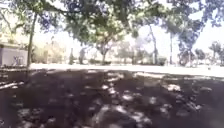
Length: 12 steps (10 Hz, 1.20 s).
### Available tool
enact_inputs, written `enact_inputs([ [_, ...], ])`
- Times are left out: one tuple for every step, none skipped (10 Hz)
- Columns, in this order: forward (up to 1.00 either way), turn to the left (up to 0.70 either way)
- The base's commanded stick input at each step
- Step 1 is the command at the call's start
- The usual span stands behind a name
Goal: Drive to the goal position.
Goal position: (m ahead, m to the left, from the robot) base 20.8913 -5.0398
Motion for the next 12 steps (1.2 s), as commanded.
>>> enact_inputs([
  [0.7, 0.0],
  [0.7, 0.0],
  [0.7, 0.0],
  [0.7, 0.0],
  [0.7, 0.0],
  [0.7, 0.0],
  [0.7, 0.0],
  [0.7, 0.0],
  [0.7, 0.0],
  [0.7, 0.0],
  [0.7, 0.0],
  [0.7, 0.0],
])
